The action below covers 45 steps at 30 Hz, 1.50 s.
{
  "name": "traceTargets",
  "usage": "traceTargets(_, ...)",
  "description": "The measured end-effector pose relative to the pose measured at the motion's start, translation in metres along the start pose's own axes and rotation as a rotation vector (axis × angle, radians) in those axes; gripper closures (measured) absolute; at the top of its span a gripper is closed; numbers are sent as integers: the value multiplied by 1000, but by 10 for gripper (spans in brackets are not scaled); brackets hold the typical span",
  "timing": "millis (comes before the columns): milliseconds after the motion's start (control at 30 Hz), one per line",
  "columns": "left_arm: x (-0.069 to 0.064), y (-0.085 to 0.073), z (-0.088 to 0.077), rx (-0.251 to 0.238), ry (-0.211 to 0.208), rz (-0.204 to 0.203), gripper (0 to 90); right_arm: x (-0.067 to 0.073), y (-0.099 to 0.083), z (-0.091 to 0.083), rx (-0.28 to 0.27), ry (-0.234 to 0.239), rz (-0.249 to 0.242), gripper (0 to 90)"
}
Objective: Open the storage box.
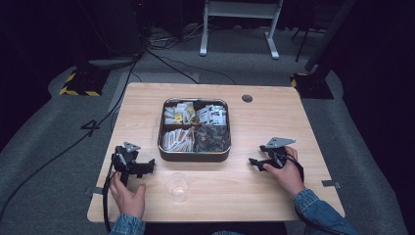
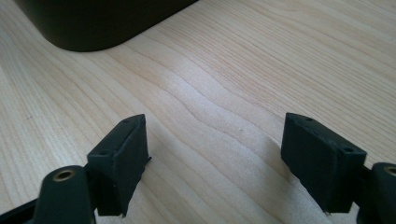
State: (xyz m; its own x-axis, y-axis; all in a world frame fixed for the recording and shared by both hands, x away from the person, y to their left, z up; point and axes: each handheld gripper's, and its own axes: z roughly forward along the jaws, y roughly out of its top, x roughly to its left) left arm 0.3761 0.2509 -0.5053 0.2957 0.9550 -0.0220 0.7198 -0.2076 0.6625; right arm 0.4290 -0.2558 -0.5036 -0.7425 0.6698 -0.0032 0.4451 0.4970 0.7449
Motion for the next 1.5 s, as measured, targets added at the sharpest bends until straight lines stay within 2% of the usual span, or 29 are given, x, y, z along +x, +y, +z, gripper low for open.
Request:
traceTargets(633, -1, 1, 1, 1, 9, -17, 1, 0, 0, 0, 2, 1, 4, 224)
traceTargets(733, -2, 0, 0, 1, 8, -16, 1, 0, 0, 1, 9, -3, 8, 189)
traceTargets(1000, -2, 0, 0, 1, 8, -16, 1, 1, 2, 0, 26, 12, 21, 167)
traceTargets(1067, -1, 0, 0, 1, 6, -13, 1, 1, 6, -3, 31, 40, 45, 176)
traceTargets(1233, 0, 1, 1, 0, -1, -5, 1, 2, 14, -9, 19, 56, 50, 178)
traceTargets(1267, 0, 0, 0, -2, -10, 6, 1, 2, 20, -13, 11, 63, 57, 181)
traceTargets(1500, 0, 0, 0, 1, -4, 2, 1, 6, 40, -22, -1, 67, 45, 197)
